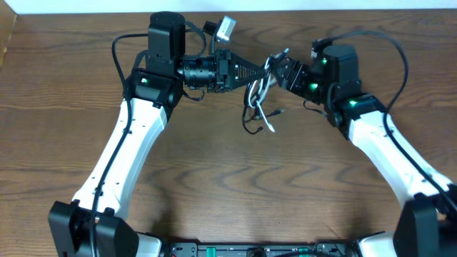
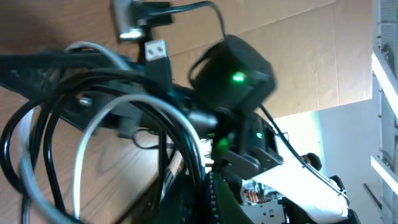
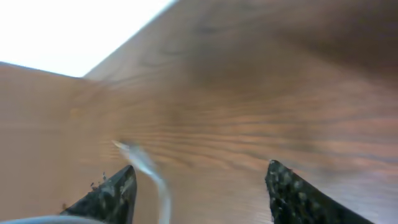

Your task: Untangle cables

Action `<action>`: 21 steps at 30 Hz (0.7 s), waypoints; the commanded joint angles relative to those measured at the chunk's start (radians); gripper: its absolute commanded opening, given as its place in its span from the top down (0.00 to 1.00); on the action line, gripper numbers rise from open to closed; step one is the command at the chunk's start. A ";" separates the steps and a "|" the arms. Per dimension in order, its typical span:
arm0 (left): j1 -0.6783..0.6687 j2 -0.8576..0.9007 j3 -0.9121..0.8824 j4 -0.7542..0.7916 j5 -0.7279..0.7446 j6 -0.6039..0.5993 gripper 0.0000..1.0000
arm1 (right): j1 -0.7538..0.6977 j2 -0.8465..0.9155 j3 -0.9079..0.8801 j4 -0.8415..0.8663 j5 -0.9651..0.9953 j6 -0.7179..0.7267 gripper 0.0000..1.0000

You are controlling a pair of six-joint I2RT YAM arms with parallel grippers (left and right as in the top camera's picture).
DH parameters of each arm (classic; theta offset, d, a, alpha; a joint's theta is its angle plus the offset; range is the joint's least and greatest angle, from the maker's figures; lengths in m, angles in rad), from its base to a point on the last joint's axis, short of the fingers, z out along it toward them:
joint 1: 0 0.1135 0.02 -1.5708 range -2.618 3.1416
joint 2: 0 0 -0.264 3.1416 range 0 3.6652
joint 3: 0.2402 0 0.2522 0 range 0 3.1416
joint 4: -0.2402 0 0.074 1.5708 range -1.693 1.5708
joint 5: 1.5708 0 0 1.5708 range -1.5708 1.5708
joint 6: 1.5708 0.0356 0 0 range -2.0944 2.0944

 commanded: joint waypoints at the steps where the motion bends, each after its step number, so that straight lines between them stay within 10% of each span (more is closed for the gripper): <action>1: 0.013 -0.011 0.008 0.058 0.047 0.023 0.93 | -0.051 0.058 0.009 -0.101 0.127 -0.030 0.49; 8: 0.090 -0.011 0.007 0.063 -0.042 0.120 0.93 | -0.223 0.058 0.009 -0.417 0.215 -0.208 0.99; 21: 0.088 -0.010 0.005 -0.271 -0.375 0.436 0.93 | -0.262 0.033 0.010 -0.515 -0.135 -0.521 0.99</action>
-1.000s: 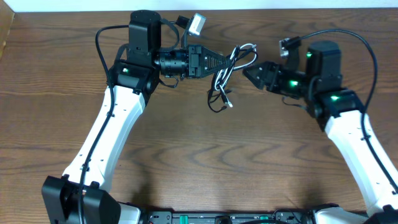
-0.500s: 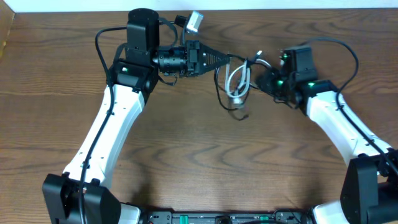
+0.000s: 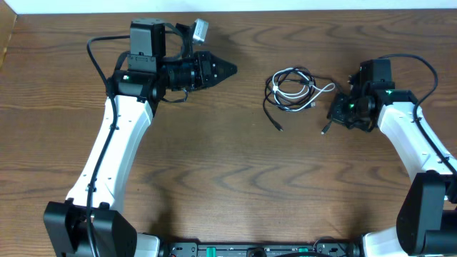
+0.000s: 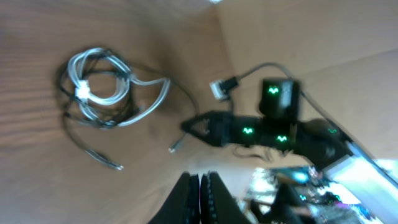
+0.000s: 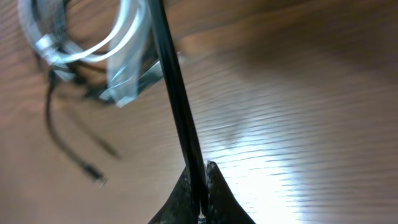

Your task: Untangle cables

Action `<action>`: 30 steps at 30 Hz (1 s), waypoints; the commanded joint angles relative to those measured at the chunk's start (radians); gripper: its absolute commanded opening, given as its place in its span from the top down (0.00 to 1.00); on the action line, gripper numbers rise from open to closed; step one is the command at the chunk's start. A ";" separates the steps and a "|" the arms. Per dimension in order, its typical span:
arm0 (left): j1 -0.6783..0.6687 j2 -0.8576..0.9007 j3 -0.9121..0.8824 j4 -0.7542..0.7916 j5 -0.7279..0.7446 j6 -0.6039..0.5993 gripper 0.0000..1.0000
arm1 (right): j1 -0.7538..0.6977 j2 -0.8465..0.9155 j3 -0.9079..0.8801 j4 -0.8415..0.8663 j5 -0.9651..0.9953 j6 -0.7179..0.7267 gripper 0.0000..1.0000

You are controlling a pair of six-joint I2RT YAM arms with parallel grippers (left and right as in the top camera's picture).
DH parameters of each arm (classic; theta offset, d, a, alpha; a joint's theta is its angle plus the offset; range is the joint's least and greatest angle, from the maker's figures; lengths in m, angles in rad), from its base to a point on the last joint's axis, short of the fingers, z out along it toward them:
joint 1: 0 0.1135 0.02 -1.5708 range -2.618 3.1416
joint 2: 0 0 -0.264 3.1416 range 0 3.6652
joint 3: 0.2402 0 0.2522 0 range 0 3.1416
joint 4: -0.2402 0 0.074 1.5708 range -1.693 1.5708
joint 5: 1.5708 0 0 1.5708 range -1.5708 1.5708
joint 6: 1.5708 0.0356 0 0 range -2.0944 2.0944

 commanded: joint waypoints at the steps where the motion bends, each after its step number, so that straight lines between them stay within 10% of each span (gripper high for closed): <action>1: -0.026 -0.016 0.009 -0.036 -0.130 0.139 0.92 | 0.002 -0.036 0.002 0.000 -0.216 -0.138 0.99; 5: -0.069 -0.016 0.005 -0.037 -0.220 0.141 0.92 | 0.002 -0.138 0.017 -0.001 -0.388 -0.195 0.99; 17: -0.294 0.161 0.005 0.130 -0.463 0.141 0.43 | -0.071 -0.587 0.024 -0.053 -0.410 -0.068 0.99; 30: -0.395 0.411 0.005 0.400 -0.459 0.142 0.40 | -0.105 -0.669 0.024 -0.232 -0.196 -0.069 0.99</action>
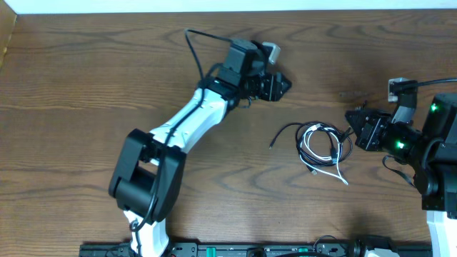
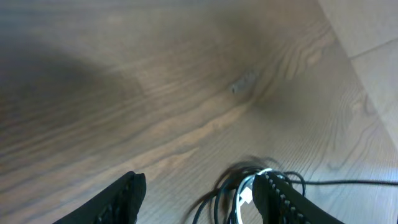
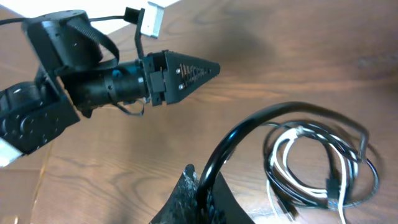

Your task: Untangle cables

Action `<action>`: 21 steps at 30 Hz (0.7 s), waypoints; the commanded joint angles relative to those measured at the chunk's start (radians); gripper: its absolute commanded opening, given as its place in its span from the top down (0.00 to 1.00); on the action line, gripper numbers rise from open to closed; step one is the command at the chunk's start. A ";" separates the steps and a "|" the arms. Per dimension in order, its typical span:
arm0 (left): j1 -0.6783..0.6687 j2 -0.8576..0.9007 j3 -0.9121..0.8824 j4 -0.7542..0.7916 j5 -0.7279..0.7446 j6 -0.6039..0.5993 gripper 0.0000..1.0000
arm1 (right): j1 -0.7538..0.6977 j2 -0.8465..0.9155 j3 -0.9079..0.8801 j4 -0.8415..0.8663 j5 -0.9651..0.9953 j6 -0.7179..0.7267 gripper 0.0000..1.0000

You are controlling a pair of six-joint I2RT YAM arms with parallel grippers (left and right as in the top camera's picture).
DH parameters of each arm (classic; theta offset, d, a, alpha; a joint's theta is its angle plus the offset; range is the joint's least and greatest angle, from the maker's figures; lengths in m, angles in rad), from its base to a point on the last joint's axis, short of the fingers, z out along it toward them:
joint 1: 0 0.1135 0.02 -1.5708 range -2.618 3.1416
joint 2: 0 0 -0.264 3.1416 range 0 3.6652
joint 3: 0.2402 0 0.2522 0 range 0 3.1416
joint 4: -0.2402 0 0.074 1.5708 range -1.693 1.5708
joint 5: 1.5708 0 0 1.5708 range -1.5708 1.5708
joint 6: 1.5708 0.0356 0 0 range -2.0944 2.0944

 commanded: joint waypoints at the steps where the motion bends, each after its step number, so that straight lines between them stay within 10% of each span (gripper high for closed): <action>1: -0.048 0.035 0.006 0.003 -0.005 0.007 0.41 | -0.005 0.034 0.018 -0.032 0.132 0.010 0.99; 8: -0.112 0.037 0.006 -0.047 0.055 0.144 0.41 | -0.058 0.160 0.018 -0.061 0.425 0.122 0.90; 15: -0.184 0.049 0.006 -0.090 0.039 0.309 0.41 | -0.179 0.299 0.018 -0.065 0.391 0.117 0.32; 21: -0.257 0.066 0.006 -0.090 -0.135 0.314 0.41 | -0.191 0.317 0.018 -0.058 0.365 0.117 0.28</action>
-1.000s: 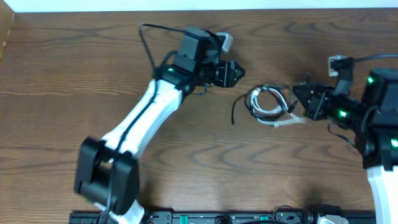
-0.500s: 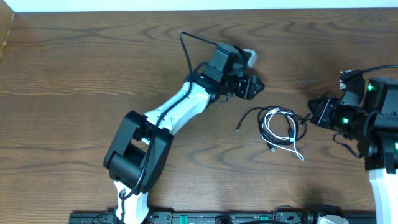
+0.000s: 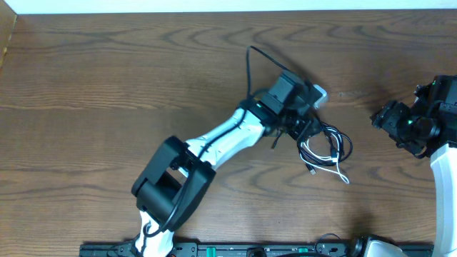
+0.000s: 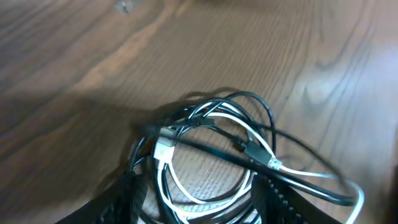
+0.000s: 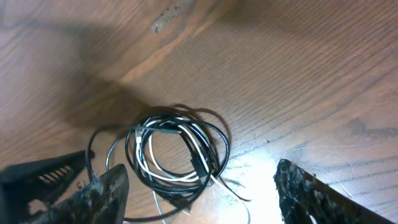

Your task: Untangle cables

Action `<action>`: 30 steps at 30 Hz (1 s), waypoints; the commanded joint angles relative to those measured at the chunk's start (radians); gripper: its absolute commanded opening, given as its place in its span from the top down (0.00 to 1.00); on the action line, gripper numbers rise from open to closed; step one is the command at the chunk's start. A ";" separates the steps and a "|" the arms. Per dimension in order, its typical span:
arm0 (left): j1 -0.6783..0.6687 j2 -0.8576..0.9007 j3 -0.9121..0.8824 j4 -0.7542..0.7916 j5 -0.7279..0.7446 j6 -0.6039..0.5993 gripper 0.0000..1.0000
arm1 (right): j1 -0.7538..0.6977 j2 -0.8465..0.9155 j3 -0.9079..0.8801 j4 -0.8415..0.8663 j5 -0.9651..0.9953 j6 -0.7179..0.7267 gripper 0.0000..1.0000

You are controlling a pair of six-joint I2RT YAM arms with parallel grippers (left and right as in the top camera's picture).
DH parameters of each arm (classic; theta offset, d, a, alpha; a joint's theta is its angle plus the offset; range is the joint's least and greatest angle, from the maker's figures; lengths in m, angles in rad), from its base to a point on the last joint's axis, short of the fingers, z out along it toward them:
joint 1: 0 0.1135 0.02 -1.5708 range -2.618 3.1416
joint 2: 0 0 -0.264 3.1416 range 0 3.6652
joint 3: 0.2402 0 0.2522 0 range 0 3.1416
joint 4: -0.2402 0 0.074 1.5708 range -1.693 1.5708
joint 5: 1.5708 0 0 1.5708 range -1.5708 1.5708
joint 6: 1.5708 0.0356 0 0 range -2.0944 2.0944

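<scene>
The tangled bundle of black and white cables [image 3: 326, 146] lies flat on the wooden table, right of the middle. My left gripper [image 3: 308, 132] is down at its left edge. In the left wrist view that gripper [image 4: 199, 186] is open, and the near loops of the coil [image 4: 211, 146] lie between its fingers [image 4: 127, 199]. My right gripper [image 3: 380, 118] hovers apart to the right of the bundle. It is open [image 5: 199, 171] with nothing in it and looks down on the coil [image 5: 177, 152].
A white cable end [image 3: 341, 176] trails toward the front right and a short black end [image 3: 274, 145] sticks out left. The left arm [image 3: 228, 135] stretches diagonally across the table's middle. The table's far edge meets a white wall [image 3: 228, 6].
My right gripper has let go of the black cable, opened and drawn back to the right. My left gripper has come from the far side of the bundle down onto its left edge, still open.
First both grippers met at the bundle held up near the table's far middle. Then the bundle lay on the table, the left gripper shut and away, the right shut on a black cable. Later the right still held it. Now only the open left gripper is at the bundle.
</scene>
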 commanded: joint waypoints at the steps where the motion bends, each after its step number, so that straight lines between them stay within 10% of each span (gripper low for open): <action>1: -0.030 0.035 0.006 -0.006 -0.130 0.033 0.41 | -0.007 -0.003 0.017 0.006 -0.014 0.004 0.28; 20: -0.056 0.192 0.006 -0.069 -0.282 -0.306 0.47 | -0.007 -0.003 0.017 0.005 -0.014 -0.012 0.22; 22: -0.078 0.194 0.006 -0.068 -0.282 -0.305 0.58 | -0.007 -0.003 0.017 0.006 -0.013 -0.012 0.19; 23: -0.087 0.194 0.006 -0.068 -0.283 -0.305 0.87 | -0.007 -0.003 0.017 0.006 -0.013 -0.012 0.18; 24: -0.092 0.194 0.006 -0.069 -0.283 -0.305 0.92 | -0.007 -0.003 0.017 0.006 -0.013 -0.012 0.17; 30: -0.016 0.021 0.060 -0.244 -0.446 -0.328 0.93 | 0.019 0.000 0.012 0.026 -0.108 -0.014 0.17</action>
